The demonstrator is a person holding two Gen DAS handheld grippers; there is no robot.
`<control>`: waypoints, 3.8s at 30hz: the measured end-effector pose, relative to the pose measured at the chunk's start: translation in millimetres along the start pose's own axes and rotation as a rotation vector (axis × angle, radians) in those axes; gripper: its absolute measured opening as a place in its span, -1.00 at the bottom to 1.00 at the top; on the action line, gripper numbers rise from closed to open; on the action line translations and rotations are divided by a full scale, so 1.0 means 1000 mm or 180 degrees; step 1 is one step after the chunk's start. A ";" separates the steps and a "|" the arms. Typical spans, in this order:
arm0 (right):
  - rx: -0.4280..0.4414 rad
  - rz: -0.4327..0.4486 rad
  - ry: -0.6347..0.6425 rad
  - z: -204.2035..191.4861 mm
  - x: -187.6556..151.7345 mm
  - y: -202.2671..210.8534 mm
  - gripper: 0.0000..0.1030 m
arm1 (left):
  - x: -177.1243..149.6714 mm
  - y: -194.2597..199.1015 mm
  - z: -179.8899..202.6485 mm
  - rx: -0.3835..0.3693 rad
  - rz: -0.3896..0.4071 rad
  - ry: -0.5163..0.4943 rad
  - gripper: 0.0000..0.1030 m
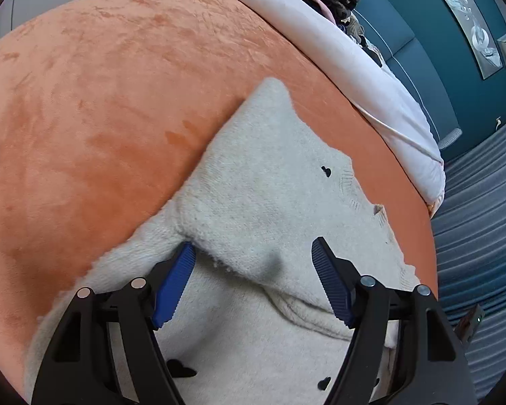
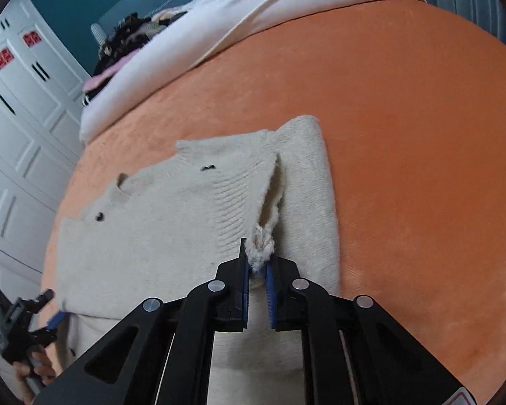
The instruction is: Fold small clothes
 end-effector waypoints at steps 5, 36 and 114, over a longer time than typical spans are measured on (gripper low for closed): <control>0.0055 -0.0164 -0.0224 -0.004 -0.028 -0.014 -0.63 | 0.009 -0.015 -0.002 0.0022 -0.0066 0.0276 -0.55; 0.0260 0.0147 -0.0263 -0.021 -0.080 0.059 -0.60 | -0.012 0.020 -0.017 -0.0083 -0.0068 -0.0092 0.04; -0.0293 -0.0421 0.0110 -0.042 -0.185 0.144 0.42 | -0.092 0.121 -0.118 0.0358 -0.0033 -0.0778 0.10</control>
Point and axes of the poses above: each gripper's, at about its wrist camera, not at the fingertips, and y roughly against the way its jaws point, z to its right, x to its top, the point moved 9 cm from there along -y, roughly the way its jaws point, and after that the axes turned 9 degrees about y, right-handed, at the moved point
